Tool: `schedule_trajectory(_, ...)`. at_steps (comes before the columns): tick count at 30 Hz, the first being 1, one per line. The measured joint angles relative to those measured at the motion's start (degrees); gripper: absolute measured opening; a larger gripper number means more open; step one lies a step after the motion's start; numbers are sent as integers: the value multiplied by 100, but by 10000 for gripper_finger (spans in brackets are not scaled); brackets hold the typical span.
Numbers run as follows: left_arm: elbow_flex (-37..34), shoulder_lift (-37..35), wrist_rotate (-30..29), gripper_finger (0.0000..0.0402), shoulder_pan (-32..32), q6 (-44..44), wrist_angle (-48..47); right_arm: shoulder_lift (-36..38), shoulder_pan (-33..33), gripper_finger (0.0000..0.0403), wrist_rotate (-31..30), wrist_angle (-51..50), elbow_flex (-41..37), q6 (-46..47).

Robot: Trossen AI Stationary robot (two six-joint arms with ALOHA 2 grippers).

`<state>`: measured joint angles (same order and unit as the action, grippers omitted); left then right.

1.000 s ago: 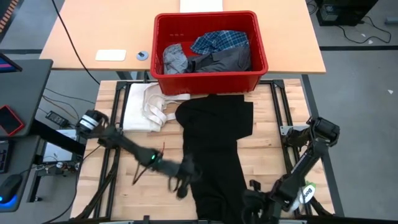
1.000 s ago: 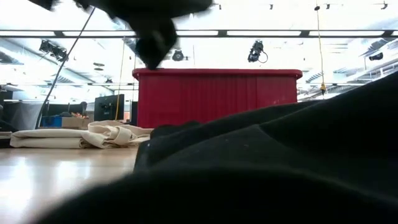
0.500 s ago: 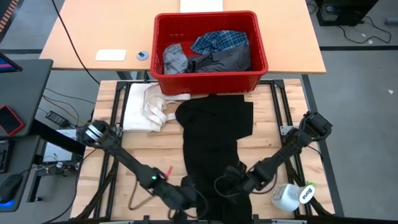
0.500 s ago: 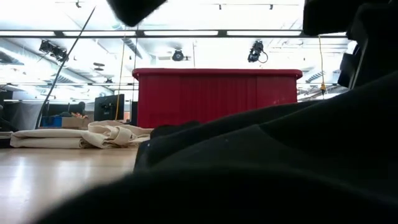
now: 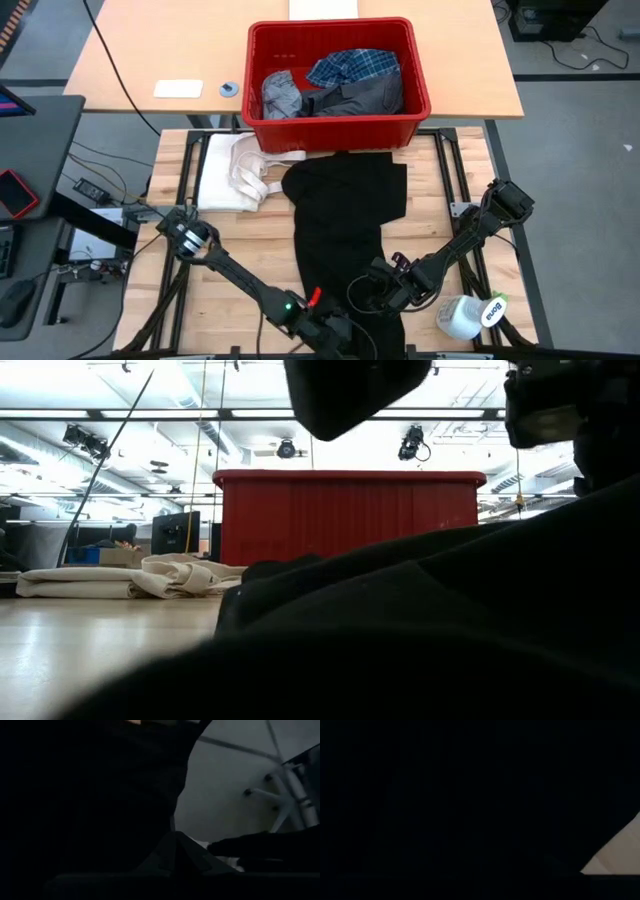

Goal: Fold Laundry from Bin
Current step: Fold the black shirt

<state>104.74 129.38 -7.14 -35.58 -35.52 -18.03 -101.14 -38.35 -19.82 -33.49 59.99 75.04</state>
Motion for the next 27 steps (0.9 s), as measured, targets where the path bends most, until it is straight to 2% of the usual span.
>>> schedule_trajectory(3,225,232,-323,18,-100,145,-388,0,-30,95,-224,77,-24,136)
schedule_trajectory(6,215,359,-654,41,-150,133,-569,0,-52,95,-266,92,-24,155)
schedule_trajectory(14,211,419,-865,171,1,189,-562,0,-69,95,-373,145,-26,391)
schedule_trajectory(17,211,418,-841,201,72,188,-574,0,-69,95,-417,226,-26,392)
schedule_trajectory(21,211,419,-824,203,119,187,-580,0,-69,94,-417,337,-28,394)
schedule_trajectory(27,211,419,-539,179,34,570,-407,0,-69,94,-417,430,-28,394)
